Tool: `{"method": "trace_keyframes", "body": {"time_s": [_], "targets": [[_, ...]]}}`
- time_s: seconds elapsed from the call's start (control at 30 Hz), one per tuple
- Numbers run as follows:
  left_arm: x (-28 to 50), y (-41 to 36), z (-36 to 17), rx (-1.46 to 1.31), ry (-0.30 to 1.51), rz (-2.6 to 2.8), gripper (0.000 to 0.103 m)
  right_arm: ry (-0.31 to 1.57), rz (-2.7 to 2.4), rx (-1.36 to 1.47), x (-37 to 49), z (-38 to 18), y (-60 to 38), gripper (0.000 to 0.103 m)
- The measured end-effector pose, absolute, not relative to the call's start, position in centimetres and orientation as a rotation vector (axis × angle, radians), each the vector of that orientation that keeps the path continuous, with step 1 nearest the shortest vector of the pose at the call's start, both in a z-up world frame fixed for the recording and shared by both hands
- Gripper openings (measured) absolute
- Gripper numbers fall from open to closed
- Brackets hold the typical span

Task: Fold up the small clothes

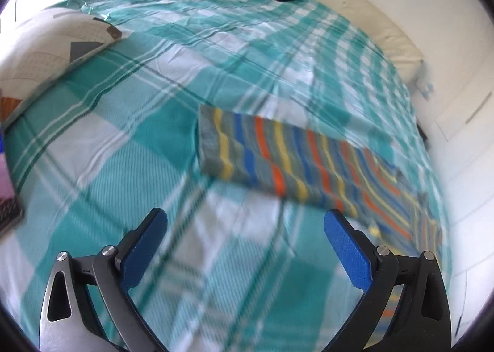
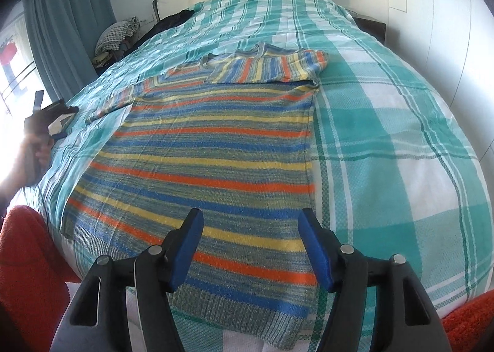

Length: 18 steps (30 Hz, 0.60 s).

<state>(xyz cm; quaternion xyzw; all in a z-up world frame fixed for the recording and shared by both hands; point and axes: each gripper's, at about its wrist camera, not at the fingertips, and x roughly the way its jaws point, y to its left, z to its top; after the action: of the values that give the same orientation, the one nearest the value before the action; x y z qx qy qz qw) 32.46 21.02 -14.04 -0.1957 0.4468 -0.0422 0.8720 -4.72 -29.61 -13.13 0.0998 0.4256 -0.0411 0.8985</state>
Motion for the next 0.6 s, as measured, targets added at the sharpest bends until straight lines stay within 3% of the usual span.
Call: {"method": "trace_keyframes", "body": {"time_s": [0.1, 0.13, 0.17, 0.2, 0.4, 0.5, 0.53, 0.57, 0.6], "targets": [[35.6, 22.5, -15.9, -0.519, 0.948, -0.046, 0.096, 0.900, -0.089, 0.204, -4.4, -13.6, -29.5, 0.064], [36.3, 23.1, -16.8, -0.585, 0.953, -0.040, 0.075, 0.906, -0.090, 0.200, -4.4, -13.7, -29.4, 0.064], [36.6, 23.4, -17.8, -0.646, 0.968, -0.047, 0.025, 0.911, -0.093, 0.193, -4.3, -13.8, -29.4, 0.064], [36.9, 23.8, -18.6, -0.705, 0.994, -0.061, 0.000, 0.918, -0.094, 0.188, -4.2, -14.0, -29.3, 0.064], [35.5, 25.6, -19.1, -0.721, 1.009, -0.036, 0.003, 0.928, -0.087, 0.200, -3.8, -14.4, -29.6, 0.064], [36.0, 24.8, -18.6, -0.648, 1.034, -0.041, 0.011, 0.950, -0.070, 0.224, -3.7, -15.1, -29.8, 0.064], [36.1, 24.7, -18.5, -0.651, 1.028, -0.038, 0.023, 0.955, -0.067, 0.228, -3.6, -15.2, -29.8, 0.064], [36.3, 24.9, -18.4, -0.666, 1.013, -0.047, 0.044, 0.957, -0.063, 0.228, -3.6, -15.3, -29.7, 0.064], [36.4, 24.9, -18.4, -0.683, 0.991, -0.057, 0.054, 0.956, -0.061, 0.226, -3.6, -15.2, -29.6, 0.064]]}}
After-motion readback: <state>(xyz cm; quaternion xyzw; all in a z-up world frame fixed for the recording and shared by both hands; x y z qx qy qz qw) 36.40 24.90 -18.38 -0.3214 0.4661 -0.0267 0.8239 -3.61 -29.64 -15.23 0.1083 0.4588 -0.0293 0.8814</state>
